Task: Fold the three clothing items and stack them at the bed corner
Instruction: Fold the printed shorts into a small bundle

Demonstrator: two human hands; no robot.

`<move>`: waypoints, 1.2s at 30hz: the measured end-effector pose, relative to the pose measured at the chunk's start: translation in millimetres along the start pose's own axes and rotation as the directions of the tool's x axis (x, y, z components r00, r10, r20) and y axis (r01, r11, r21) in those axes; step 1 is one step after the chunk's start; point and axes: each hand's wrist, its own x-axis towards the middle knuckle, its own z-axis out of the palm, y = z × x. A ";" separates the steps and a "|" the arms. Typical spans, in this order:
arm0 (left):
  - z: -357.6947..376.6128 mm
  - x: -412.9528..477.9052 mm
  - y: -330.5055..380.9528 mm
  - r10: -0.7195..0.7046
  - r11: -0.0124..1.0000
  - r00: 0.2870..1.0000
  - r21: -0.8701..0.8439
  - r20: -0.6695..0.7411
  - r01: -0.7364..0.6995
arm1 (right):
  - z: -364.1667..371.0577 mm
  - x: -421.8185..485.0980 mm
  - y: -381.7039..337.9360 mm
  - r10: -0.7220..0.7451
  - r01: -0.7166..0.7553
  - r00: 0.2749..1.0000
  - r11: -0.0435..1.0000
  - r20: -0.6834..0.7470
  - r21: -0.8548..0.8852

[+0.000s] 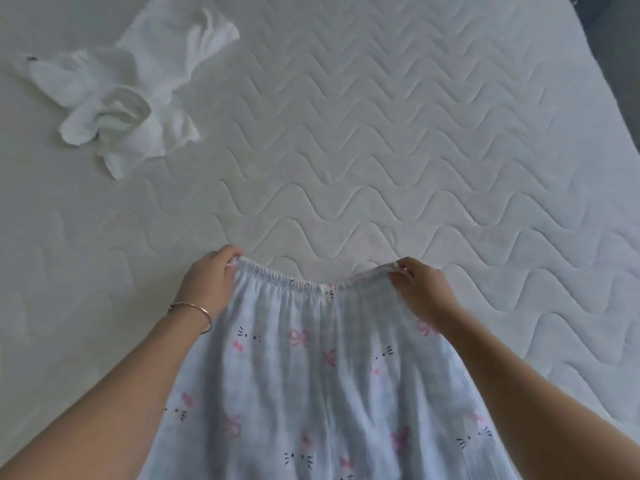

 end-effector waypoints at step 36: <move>92.8 47.9 179.2 -0.004 0.912 0.956 -0.390 0.294 0.124 | -3.0 9.4 -12.4 -0.181 0.161 0.978 0.973 -0.108 -0.166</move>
